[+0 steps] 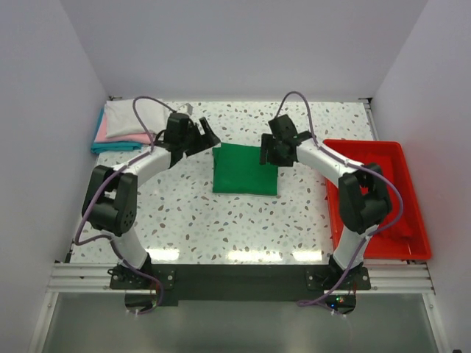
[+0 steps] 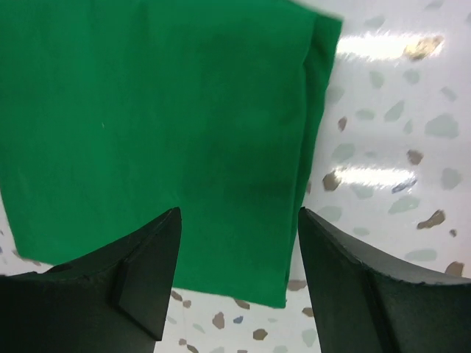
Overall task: Fold and stack the t-shirts
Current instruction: Fold the tshirt, then neatly place the folded tshirt to the corner
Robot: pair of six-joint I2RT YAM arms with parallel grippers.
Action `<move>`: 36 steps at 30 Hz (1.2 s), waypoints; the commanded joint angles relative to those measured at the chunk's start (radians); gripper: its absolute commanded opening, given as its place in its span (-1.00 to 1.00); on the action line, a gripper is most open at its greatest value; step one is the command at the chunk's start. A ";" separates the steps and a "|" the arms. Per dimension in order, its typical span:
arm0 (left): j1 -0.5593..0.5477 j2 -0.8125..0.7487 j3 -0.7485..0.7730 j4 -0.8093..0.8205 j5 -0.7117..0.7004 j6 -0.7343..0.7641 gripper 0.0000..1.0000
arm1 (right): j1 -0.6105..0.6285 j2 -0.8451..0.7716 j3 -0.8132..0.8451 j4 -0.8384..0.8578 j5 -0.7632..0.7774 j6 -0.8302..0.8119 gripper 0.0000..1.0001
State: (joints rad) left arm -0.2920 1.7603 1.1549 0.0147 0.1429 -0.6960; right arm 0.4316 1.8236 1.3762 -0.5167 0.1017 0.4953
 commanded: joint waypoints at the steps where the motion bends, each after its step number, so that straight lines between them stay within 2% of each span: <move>1: -0.024 -0.035 -0.069 -0.013 0.050 0.065 0.68 | 0.013 -0.044 -0.100 0.081 0.064 -0.006 0.35; 7: -0.053 0.030 -0.083 -0.079 0.069 0.115 0.70 | 0.013 0.017 -0.115 0.089 0.095 -0.018 0.31; 17: -0.121 0.155 0.012 -0.180 -0.061 0.158 0.68 | 0.010 0.045 -0.129 0.115 0.079 -0.004 0.29; 26: -0.199 0.218 0.034 -0.190 -0.140 0.125 0.34 | 0.002 0.045 -0.127 0.132 0.046 0.002 0.25; 32: -0.231 0.258 0.107 -0.223 -0.198 0.125 -0.06 | 0.002 0.037 -0.106 0.130 0.021 0.006 0.23; 35: -0.234 0.275 0.158 -0.258 -0.253 0.144 -0.56 | 0.002 0.022 -0.100 0.124 0.016 0.005 0.24; 36: -0.233 0.280 0.179 -0.307 -0.284 0.154 -0.86 | 0.002 0.000 -0.100 0.116 0.016 0.003 0.25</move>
State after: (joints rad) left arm -0.5186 1.9972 1.2789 -0.1673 -0.0418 -0.5827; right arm 0.4374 1.8637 1.2434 -0.4213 0.1322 0.4961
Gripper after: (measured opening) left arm 0.182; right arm 0.624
